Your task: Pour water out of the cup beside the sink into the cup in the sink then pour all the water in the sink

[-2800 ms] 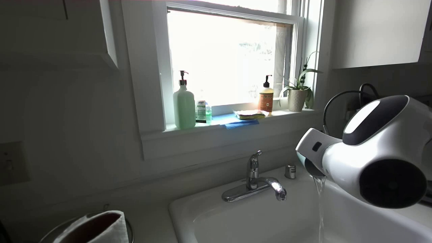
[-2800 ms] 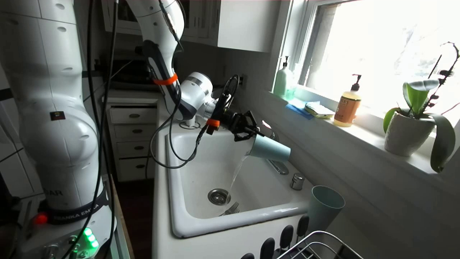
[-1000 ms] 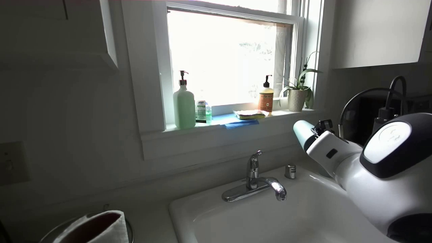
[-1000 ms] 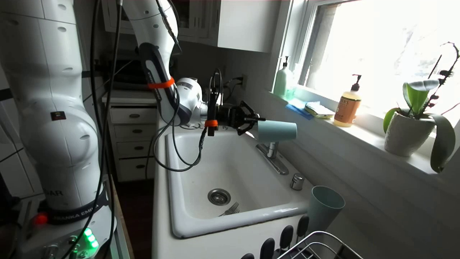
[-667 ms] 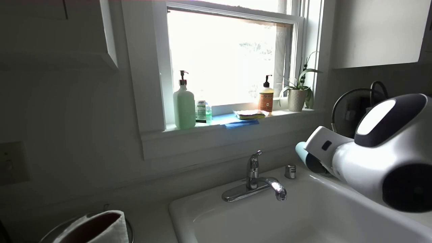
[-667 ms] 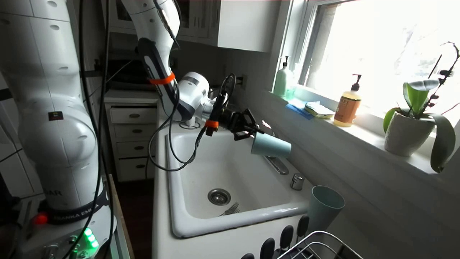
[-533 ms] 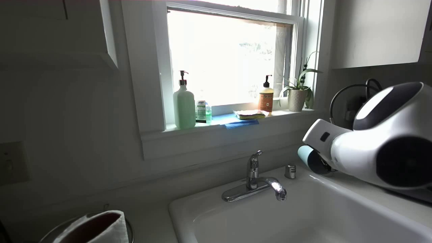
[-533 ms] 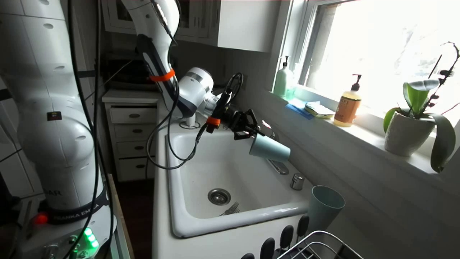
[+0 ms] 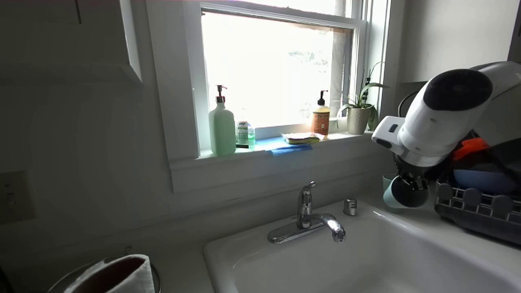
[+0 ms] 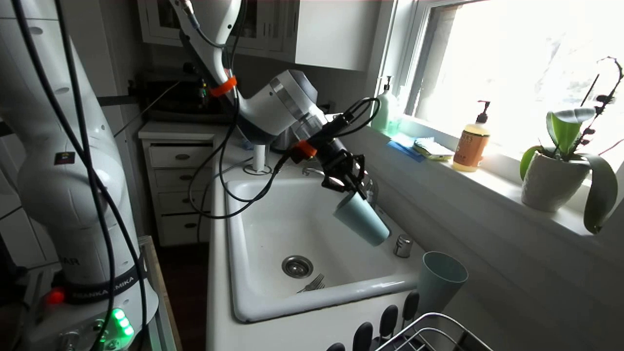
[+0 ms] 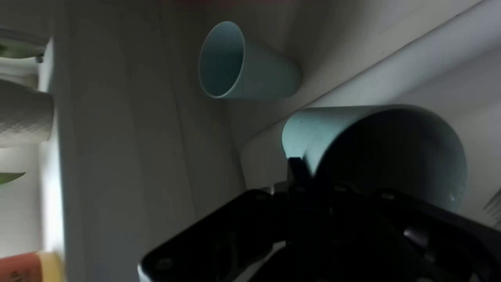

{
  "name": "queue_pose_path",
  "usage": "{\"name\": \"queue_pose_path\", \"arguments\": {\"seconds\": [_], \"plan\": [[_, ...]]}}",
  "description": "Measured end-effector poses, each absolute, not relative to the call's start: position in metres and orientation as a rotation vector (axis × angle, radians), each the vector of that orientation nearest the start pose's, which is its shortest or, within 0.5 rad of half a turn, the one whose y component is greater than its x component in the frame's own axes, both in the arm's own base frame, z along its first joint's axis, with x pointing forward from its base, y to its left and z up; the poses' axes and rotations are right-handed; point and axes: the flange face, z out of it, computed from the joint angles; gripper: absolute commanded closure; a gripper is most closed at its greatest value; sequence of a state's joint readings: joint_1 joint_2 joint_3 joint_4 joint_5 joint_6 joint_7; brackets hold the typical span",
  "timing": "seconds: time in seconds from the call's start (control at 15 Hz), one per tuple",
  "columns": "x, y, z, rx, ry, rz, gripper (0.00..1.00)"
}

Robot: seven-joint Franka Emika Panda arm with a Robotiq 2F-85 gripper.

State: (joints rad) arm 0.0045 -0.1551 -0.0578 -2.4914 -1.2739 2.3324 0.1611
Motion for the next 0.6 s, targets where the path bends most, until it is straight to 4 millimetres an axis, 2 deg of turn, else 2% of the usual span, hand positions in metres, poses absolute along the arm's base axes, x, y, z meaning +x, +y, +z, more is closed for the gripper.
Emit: {"name": "queue_pose_path", "arguments": {"seconds": [0.33,0.6], "plan": [[0.46,-0.084,0.362,2.381,0.83,-0.089,0.99],[0.462,-0.115,0.386,2.561,0.886,-0.102,0.99]]}}
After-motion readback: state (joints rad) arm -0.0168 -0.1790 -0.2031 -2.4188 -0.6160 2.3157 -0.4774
